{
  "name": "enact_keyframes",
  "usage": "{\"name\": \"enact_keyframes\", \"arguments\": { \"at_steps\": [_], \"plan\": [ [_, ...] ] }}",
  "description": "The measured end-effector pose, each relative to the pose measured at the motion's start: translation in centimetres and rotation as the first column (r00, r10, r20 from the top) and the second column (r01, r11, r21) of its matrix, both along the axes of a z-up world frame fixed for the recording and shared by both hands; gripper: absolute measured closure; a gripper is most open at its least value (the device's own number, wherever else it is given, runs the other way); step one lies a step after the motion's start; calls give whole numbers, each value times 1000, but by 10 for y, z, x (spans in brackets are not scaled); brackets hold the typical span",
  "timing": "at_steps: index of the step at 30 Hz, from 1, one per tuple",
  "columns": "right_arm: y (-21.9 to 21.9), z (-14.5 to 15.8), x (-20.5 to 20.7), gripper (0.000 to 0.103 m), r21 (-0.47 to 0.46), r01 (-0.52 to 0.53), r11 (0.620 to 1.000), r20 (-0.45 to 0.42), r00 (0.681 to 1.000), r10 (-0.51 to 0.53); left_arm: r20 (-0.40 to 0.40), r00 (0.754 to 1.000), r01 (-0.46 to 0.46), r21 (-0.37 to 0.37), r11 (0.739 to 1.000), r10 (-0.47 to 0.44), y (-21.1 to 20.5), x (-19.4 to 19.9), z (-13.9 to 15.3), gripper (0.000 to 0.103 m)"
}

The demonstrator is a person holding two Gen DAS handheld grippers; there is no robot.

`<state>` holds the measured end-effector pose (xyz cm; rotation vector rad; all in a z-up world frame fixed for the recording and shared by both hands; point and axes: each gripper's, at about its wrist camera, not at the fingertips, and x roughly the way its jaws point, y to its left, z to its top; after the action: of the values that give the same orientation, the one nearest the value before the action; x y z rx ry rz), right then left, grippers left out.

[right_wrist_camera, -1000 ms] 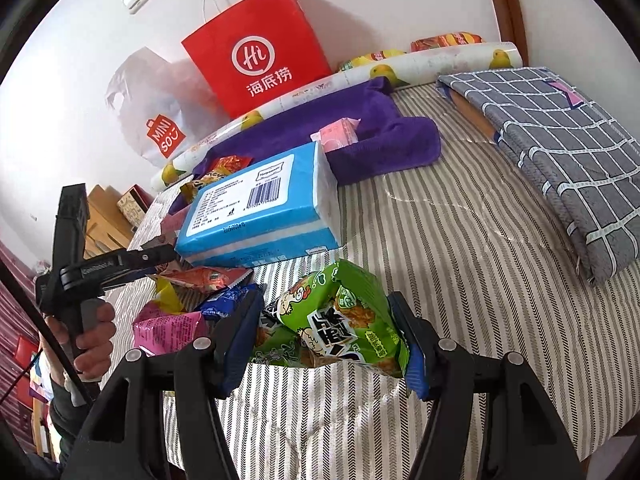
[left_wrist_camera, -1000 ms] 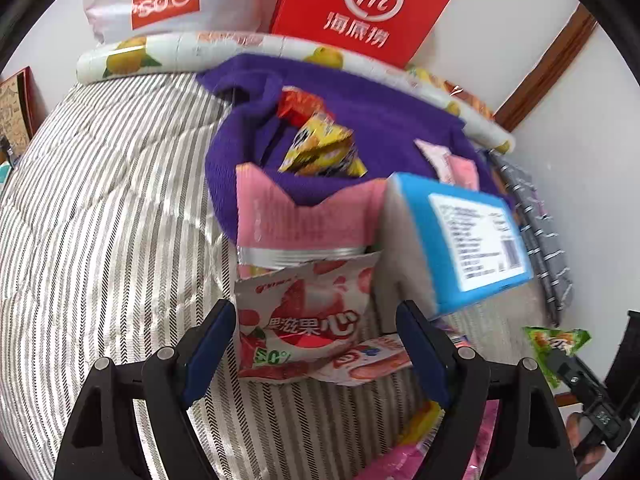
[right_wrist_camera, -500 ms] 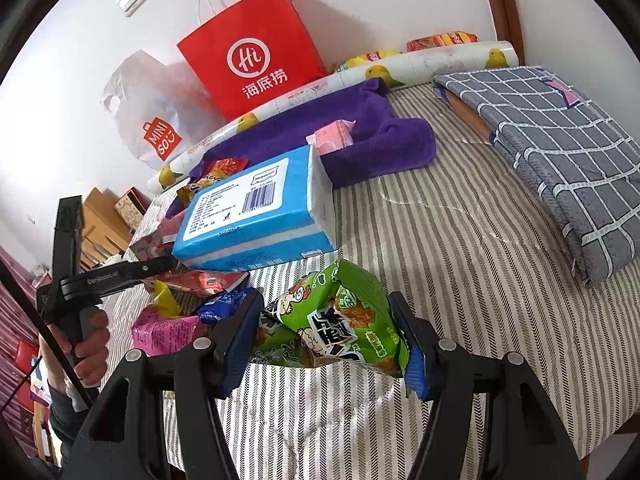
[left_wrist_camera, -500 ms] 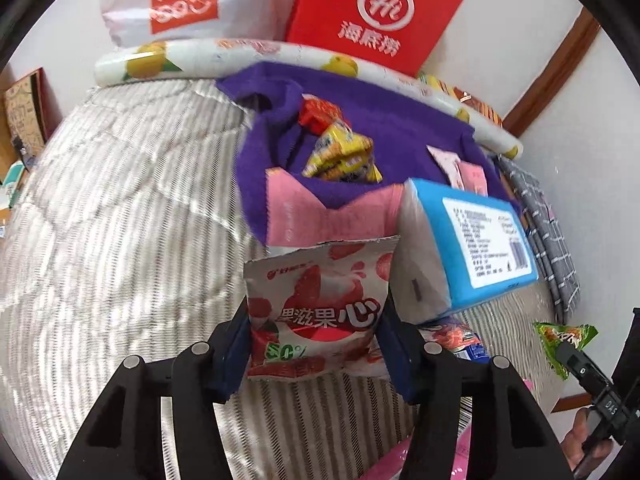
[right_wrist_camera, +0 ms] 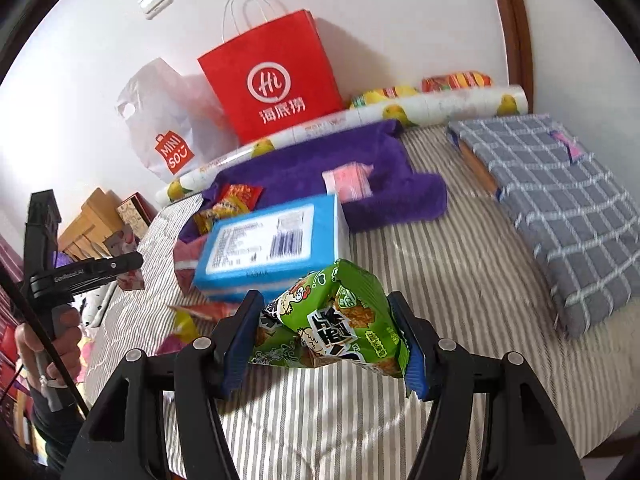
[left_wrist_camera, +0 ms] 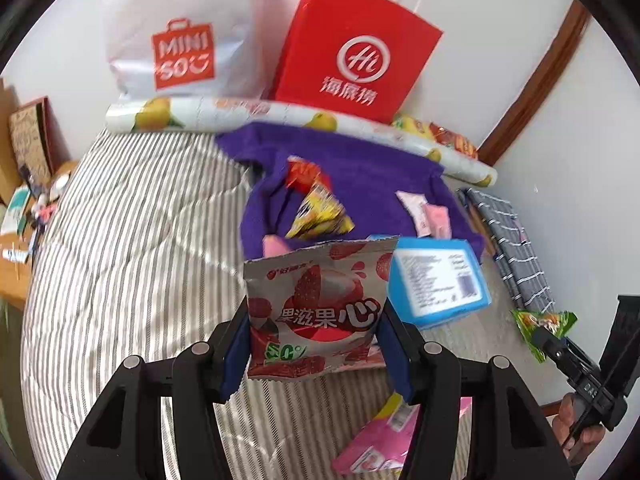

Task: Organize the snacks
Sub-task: 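Carry the fruit candy bag with the left tool while the right tool carries the green packet to the towel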

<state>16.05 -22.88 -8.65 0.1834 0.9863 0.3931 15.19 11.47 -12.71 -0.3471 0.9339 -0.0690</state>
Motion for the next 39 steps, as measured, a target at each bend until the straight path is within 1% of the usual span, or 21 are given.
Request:
{"name": "enact_keyframes", "arguments": {
  "at_steps": [2,5,9,15,19,26,31,34,38,39],
  "plan": [
    [4,8,8,41,-11,6,1000,18,1000,-5,12,1000,16,-2,1000,-16,-5,6,9,48],
    [10,23,19,41,-3,-2,1000,53,999,3,25,999,46,-21,999,-46,-12,16,20,48],
    [19,41,39,41,-8,-1,1000,101,995,2,46,995,84,-15,996,-83,-24,31,36,48],
    [26,57,74,41,-10,5,1000,143,990,-4,67,991,116,-9,993,-115,-34,55,52,48],
    [35,64,97,41,-6,-1,1000,162,987,2,70,989,133,-12,991,-132,-37,78,60,48],
    [57,59,138,41,-7,-21,1000,169,985,22,73,989,131,-32,991,-128,-34,119,65,48],
    [69,51,165,41,5,-24,1000,162,987,23,66,991,116,-26,993,-114,-29,152,65,48],
    [77,46,179,41,18,-26,999,163,986,23,63,993,105,-46,993,-103,-24,168,59,48],
    [87,27,194,41,41,-40,998,140,990,34,57,993,103,-81,991,-99,-16,180,43,48],
    [89,21,196,41,44,-47,998,133,990,40,36,994,102,-78,992,-99,-14,185,37,48]
  ]
}}
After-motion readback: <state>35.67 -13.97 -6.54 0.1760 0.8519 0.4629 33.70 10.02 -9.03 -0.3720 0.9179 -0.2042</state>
